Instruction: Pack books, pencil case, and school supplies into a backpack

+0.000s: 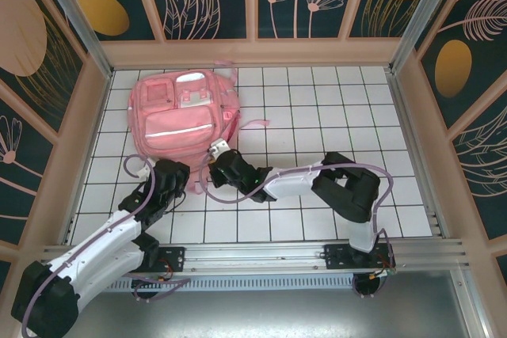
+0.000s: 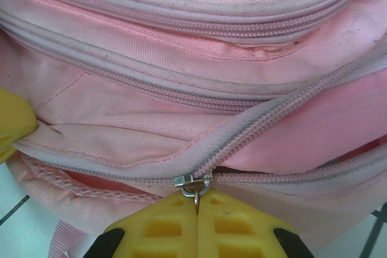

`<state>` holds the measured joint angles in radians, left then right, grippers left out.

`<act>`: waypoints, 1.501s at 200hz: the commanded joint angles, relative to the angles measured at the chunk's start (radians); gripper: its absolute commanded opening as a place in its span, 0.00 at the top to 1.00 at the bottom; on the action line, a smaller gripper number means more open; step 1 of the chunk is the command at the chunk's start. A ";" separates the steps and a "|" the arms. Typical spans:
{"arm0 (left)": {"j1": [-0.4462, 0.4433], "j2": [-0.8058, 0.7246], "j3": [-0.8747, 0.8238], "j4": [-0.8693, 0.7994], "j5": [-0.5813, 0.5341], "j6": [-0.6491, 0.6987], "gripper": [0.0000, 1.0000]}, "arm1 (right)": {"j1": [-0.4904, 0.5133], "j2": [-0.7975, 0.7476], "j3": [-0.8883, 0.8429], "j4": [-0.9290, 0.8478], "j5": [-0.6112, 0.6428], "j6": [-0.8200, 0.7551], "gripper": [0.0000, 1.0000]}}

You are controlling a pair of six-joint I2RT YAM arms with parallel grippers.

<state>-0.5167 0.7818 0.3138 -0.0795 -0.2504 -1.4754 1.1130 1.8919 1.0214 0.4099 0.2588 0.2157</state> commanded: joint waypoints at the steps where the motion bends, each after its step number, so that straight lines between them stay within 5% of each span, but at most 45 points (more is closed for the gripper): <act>1: 0.007 -0.047 0.022 -0.029 -0.086 0.030 1.00 | -0.110 -0.036 -0.054 -0.095 0.117 0.020 1.00; 110: 0.010 -0.231 0.006 -0.206 -0.170 0.058 1.00 | -0.352 -0.059 -0.038 -0.178 0.030 0.000 1.00; 151: 0.009 -0.198 -0.018 -0.040 -0.056 0.118 1.00 | -0.329 -0.093 -0.026 -0.184 -0.105 -0.044 1.00; 161: 0.009 -0.168 -0.022 0.022 -0.003 0.124 0.85 | -0.301 -0.096 -0.024 -0.187 -0.104 -0.039 1.00; 191: 0.007 -0.061 -0.008 0.170 0.168 0.104 0.63 | -0.204 -0.113 -0.026 -0.184 -0.119 -0.016 1.00; 218: -0.009 0.001 0.008 0.242 0.269 0.041 0.51 | -0.117 -0.116 -0.005 -0.182 -0.130 0.001 1.00; 300: -0.058 -0.004 -0.072 0.206 0.173 -0.120 0.39 | -0.028 -0.098 0.070 -0.171 -0.168 0.020 1.00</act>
<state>-0.5697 0.7853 0.2955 0.1379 -0.0242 -1.5261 1.0718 1.8053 1.0504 0.2192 0.1211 0.2188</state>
